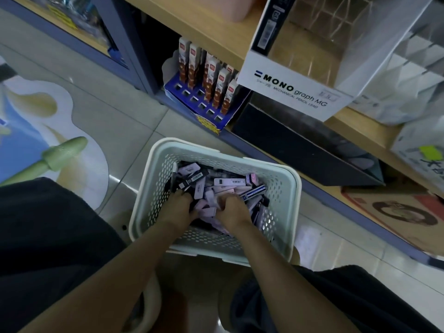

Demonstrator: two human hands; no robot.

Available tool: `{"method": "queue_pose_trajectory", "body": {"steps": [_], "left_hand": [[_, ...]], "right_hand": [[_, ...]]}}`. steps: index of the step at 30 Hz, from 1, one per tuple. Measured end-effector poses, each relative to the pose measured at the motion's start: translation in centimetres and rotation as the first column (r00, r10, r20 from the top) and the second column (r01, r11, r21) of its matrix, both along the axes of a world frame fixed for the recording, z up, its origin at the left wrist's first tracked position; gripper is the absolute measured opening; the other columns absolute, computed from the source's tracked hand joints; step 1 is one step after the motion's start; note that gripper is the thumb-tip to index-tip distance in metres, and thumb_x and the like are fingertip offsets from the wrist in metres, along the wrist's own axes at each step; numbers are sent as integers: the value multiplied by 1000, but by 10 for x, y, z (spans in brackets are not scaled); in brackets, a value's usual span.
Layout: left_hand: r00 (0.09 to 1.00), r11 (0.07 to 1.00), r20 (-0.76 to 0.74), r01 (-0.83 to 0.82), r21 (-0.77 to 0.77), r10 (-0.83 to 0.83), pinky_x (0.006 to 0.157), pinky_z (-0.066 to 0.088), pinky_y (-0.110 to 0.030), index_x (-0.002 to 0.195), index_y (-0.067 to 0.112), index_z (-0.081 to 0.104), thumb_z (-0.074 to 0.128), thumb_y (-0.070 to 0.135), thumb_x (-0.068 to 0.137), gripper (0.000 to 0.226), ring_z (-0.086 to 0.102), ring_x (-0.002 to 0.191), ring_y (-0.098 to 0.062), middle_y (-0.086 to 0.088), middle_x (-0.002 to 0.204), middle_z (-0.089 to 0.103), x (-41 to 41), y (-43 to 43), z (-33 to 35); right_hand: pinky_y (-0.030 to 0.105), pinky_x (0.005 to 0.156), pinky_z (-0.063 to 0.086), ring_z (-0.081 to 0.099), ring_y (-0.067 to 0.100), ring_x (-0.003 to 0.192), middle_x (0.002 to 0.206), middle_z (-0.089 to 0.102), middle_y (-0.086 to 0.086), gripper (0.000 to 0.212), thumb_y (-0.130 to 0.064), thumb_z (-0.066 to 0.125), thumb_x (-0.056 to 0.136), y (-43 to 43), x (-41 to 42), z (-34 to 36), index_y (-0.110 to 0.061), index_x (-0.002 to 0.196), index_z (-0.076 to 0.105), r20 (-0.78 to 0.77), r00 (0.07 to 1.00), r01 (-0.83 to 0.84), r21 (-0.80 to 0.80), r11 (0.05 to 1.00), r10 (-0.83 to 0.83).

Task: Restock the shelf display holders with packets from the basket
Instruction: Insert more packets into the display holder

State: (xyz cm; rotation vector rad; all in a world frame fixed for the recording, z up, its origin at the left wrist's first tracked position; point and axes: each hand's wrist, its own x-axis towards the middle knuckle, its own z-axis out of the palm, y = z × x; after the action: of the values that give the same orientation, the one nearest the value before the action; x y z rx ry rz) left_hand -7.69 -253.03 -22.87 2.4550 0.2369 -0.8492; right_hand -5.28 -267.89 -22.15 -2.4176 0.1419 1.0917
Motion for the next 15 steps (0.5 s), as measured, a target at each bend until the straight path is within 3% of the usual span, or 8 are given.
{"method": "queue_pose_trajectory", "body": {"steps": [2, 5, 8, 10, 12, 13, 15], "left_hand": [[998, 993, -24, -65, -103, 63, 83, 42, -36, 102, 1, 53, 53, 31, 94, 31, 53, 99, -32, -19, 107, 56, -1, -4, 6], [975, 934, -83, -223, -279, 207, 70, 38, -31, 92, 9, 40, 47, 21, 97, 15, 53, 79, -24, -9, 84, 55, -1, -10, 19], [937, 874, -111, -349, -338, 332, 55, 38, -15, 91, 19, 36, 38, 9, 99, 12, 45, 66, -12, 2, 77, 44, 1, -10, 37], [881, 791, -122, -465, -397, 457, 50, 39, -8, 88, 22, 37, 34, 9, 100, 18, 41, 62, -6, 3, 73, 41, 3, -10, 45], [820, 687, -146, -548, -478, 553, 45, 36, -9, 93, 10, 39, 35, 15, 101, 10, 40, 58, -11, -2, 68, 42, 7, -10, 54], [811, 658, -138, -549, -516, 568, 45, 36, -10, 91, 7, 39, 36, 19, 101, 16, 40, 56, -12, -3, 66, 42, 10, -9, 57], [808, 614, -146, -538, -578, 570, 53, 42, -14, 91, 6, 43, 36, 24, 100, 22, 47, 59, -13, -6, 69, 48, 16, -8, 66]], "right_hand": [[28, 55, 25, 41, 20, 72, 67, 40, 4, 36, 1, 52, 80, -4, -1, 5, -16, 57, 30, 17, 999, -49, 29, 998, 49], [28, 62, 30, 41, 20, 69, 66, 41, 2, 30, -7, 54, 89, -12, -1, 10, -15, 64, 38, 2, 1000, 29, 122, 992, -29], [25, 55, 33, 42, 13, 58, 63, 44, -1, 21, -19, 59, 93, -18, 11, 25, -11, 75, 51, 47, 987, 141, 189, 972, -152], [29, 59, 34, 44, 13, 62, 70, 50, 1, 16, -23, 58, 93, -18, 19, 39, -9, 86, 55, 104, 982, 128, 235, 963, -156], [31, 69, 37, 50, 17, 76, 89, 58, 8, 25, -24, 58, 93, -15, 25, 56, -3, 107, 59, 111, 983, 109, 303, 947, -148], [29, 69, 38, 51, 16, 78, 90, 59, 6, 22, -24, 59, 92, -12, 28, 63, -5, 105, 61, 98, 985, 99, 345, 933, -141], [26, 63, 40, 47, 10, 66, 73, 52, -4, 12, -22, 62, 90, -5, 31, 81, -15, 82, 60, 76, 992, 62, 403, 913, -101]]}}
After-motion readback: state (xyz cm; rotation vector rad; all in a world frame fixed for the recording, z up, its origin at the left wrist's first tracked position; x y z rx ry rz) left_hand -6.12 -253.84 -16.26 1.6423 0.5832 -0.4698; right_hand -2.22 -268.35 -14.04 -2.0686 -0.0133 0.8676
